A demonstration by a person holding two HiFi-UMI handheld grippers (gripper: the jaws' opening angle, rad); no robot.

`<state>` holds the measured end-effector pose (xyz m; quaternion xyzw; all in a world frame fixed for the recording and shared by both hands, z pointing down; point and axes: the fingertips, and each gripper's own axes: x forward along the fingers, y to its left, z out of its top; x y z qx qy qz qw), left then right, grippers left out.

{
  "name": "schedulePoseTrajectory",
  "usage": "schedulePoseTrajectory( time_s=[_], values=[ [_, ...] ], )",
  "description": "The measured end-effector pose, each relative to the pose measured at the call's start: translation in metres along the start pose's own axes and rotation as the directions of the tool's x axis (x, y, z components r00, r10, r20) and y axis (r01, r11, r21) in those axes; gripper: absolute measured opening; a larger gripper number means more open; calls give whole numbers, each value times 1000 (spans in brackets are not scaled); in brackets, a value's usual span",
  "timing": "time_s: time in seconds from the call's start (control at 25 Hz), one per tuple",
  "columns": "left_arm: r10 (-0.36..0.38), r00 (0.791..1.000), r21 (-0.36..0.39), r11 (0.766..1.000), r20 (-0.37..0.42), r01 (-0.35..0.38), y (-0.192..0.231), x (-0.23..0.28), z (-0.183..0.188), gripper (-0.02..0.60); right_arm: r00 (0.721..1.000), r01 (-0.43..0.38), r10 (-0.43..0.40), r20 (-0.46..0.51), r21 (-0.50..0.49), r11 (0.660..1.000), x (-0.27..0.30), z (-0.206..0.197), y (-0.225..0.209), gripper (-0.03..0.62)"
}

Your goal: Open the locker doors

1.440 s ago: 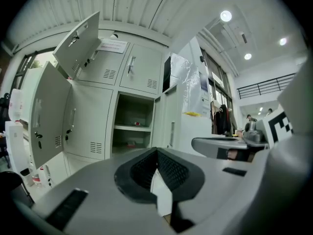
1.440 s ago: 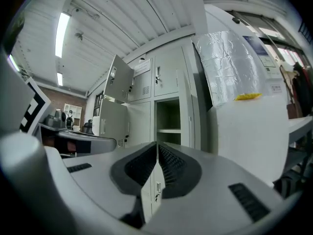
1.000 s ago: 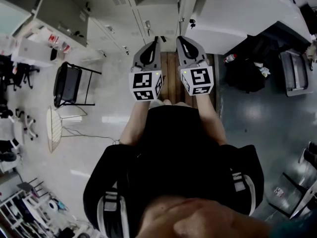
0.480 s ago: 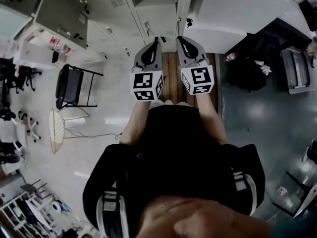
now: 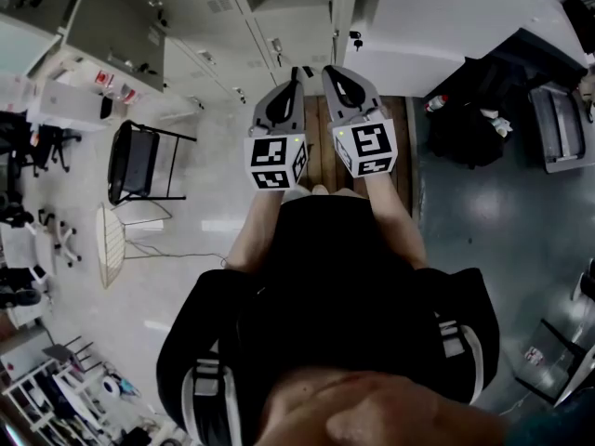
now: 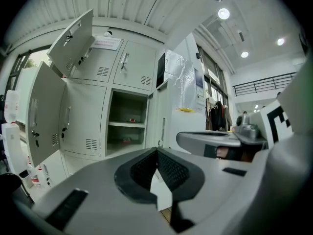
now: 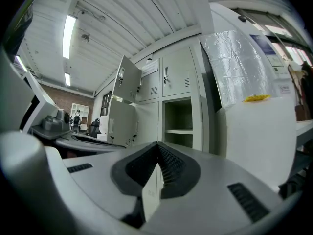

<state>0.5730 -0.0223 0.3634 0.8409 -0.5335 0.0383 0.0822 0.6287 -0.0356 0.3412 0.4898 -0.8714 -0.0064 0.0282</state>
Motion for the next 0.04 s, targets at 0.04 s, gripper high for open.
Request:
schedulePoseTrajectory(
  time_s=[0.04],
  values=[
    [3, 1000, -1, 1000, -1, -3, 1, -1, 0, 9, 1000, -3, 3, 0, 1, 1000, 1, 1, 2, 17]
  ],
)
